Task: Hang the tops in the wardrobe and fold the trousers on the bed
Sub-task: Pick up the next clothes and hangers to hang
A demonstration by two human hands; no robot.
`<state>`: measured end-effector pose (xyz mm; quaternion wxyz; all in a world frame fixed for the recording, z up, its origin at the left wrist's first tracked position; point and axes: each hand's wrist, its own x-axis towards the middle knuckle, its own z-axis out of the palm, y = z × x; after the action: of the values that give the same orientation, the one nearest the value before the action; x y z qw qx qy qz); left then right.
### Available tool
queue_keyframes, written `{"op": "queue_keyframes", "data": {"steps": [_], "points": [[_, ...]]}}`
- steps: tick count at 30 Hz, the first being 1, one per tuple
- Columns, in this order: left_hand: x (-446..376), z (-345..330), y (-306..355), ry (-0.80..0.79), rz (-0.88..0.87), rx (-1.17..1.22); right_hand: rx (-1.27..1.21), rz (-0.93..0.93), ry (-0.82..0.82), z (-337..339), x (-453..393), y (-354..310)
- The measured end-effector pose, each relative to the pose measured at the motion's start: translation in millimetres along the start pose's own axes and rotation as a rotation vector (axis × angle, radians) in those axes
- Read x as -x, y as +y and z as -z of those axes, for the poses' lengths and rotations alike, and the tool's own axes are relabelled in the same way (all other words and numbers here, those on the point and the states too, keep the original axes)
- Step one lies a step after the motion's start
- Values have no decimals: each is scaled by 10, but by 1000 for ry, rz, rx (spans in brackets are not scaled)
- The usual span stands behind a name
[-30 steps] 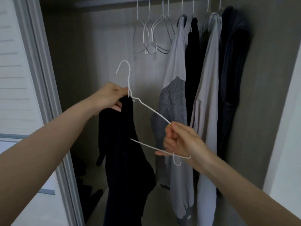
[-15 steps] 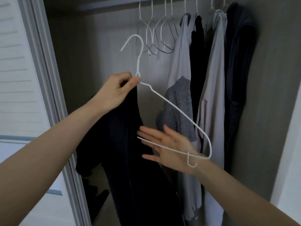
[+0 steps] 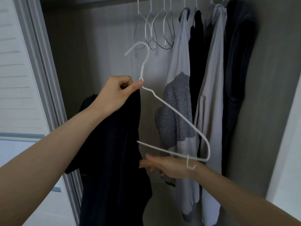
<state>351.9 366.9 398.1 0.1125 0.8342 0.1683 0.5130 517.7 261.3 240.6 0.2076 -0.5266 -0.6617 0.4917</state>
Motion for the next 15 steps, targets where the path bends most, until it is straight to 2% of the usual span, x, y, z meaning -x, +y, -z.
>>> {"op": "queue_keyframes", "data": {"steps": [2, 3, 5, 7, 9, 11, 13, 15], "points": [[-13, 33, -46, 28, 1, -16, 289, -25, 54, -49, -12, 147], [-7, 55, -87, 19, 6, -55, 540, 14, 105, -69, -19, 220], [30, 111, -207, 18, 31, -160, 970, 78, 292, -63, 21, 315], [65, 201, -340, 60, 73, -234, 1178, 92, 476, 1, 126, 358], [103, 307, -464, 86, 108, -249, 1151, 81, 633, 132, 251, 389], [146, 366, -554, 68, 122, -264, 936, 179, 728, 293, 386, 371], [175, 352, -591, 50, 106, -316, 809, 294, 753, 416, 538, 300], [182, 302, -589, 54, 87, -366, 803, 356, 751, 476, 645, 190]]}}
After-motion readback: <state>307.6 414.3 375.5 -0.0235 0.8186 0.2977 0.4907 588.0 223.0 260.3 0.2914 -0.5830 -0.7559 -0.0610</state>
